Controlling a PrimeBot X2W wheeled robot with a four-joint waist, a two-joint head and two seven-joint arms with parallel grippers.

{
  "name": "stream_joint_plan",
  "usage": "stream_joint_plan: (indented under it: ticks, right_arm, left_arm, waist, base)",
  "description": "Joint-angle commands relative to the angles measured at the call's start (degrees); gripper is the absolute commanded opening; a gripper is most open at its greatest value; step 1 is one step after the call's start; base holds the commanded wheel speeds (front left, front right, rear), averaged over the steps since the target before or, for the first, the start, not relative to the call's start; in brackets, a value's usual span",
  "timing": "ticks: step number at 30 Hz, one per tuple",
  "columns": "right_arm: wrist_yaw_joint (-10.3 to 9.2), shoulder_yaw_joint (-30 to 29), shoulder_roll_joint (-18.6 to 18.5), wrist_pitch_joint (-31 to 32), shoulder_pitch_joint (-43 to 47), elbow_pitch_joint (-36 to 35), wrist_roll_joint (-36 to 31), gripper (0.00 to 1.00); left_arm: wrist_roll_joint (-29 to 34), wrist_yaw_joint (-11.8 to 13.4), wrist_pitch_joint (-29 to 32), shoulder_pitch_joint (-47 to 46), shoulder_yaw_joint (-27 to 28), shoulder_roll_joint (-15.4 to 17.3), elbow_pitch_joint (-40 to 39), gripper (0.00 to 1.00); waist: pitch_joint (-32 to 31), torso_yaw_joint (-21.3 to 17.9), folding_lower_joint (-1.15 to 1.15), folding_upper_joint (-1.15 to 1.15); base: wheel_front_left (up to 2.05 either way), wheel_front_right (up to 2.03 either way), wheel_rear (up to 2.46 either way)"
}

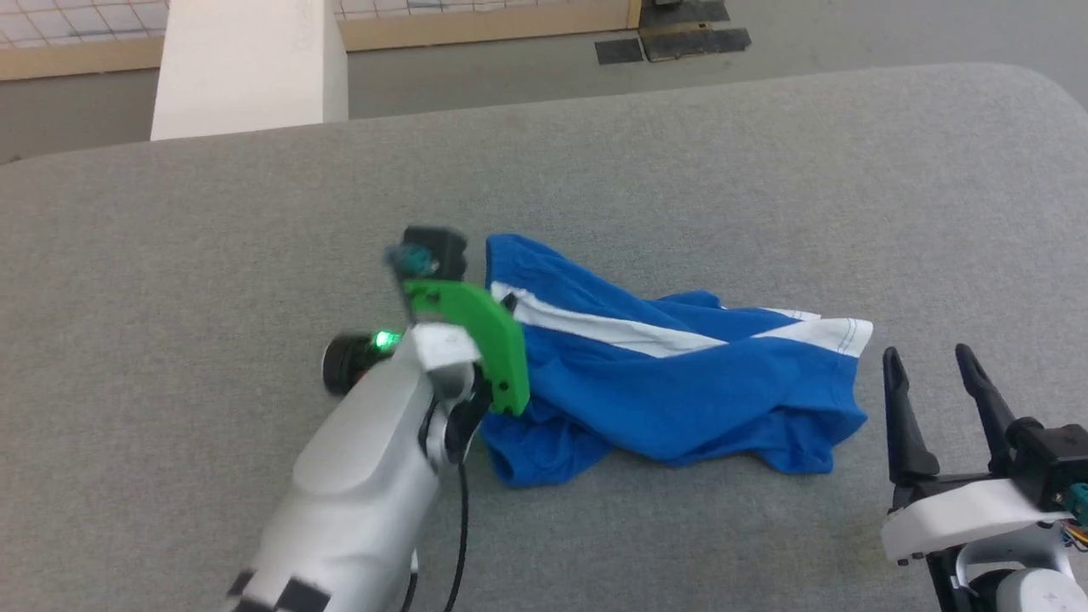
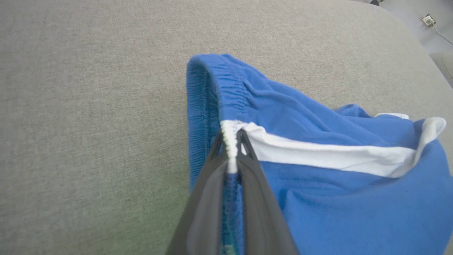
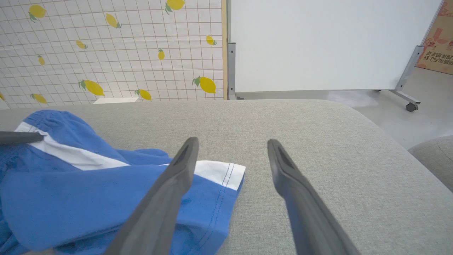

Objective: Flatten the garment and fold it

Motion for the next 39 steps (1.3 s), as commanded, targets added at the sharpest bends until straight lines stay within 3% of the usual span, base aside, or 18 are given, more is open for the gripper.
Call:
stream_joint_plan:
  ticks: [1, 10, 19, 24, 31, 38, 39]
  right_arm:
    - [-0.09, -0.1, 0.0, 0.5, -0.1, -0.6, 0.1, 1.0]
    - [-0.09, -0.8, 0.0, 8.7, -3.0, -0.1, 0.9, 1.0]
    - [-0.09, -1.6, 0.0, 29.9, -14.7, 8.2, 3.3, 1.0]
    - [-0.09, -1.2, 0.0, 37.5, -20.5, 14.5, 5.6, 1.0]
    - [-0.09, -3.3, 0.0, 41.9, -25.9, 21.0, 4.1, 1.0]
    - [-0.09, -0.8, 0.0, 42.8, -29.7, 25.4, 3.9, 1.0]
    - [-0.09, -0.4, 0.0, 42.9, -30.0, 25.8, 3.7, 0.52]
  left_arm:
    - [-1.2, 0.8, -1.1, 3.2, 0.9, 0.8, -1.3, 0.0]
    - [-3.2, 4.1, -2.7, 16.7, 2.5, 4.6, -15.2, 0.0]
    - [-3.1, 6.8, -0.5, 20.9, 1.9, 6.3, -24.7, 0.0]
    - [-2.8, 7.4, 0.2, 20.9, 1.5, 6.7, -26.7, 0.0]
    - [-2.6, 7.6, 0.7, 20.5, 1.1, 6.9, -28.1, 0.0]
    - [-2.5, 7.9, 1.0, 20.0, 0.9, 7.2, -28.8, 0.0]
    - [-2.4, 7.9, 1.1, 19.9, 0.9, 7.3, -28.9, 0.0]
  waist:
    - [-0.5, 0.6, 0.0, 0.0]
    - [-0.9, 2.6, 0.0, 0.0]
    - [-0.5, 3.8, 0.0, 0.0]
    - [0.1, 4.2, 0.0, 0.0]
    - [1.2, 4.7, 0.0, 0.0]
    - [2.5, 4.7, 0.0, 0.0]
    - [2.7, 4.7, 0.0, 0.0]
  base:
    - [0.0, 0.0, 0.0]
    - [0.0, 0.0, 0.0]
    - [0.0, 0.0, 0.0]
    - [0.0, 0.0, 0.0]
    - [0.0, 0.0, 0.0]
    - [0.0, 0.0, 0.0]
    - [0.0, 0.0, 0.0]
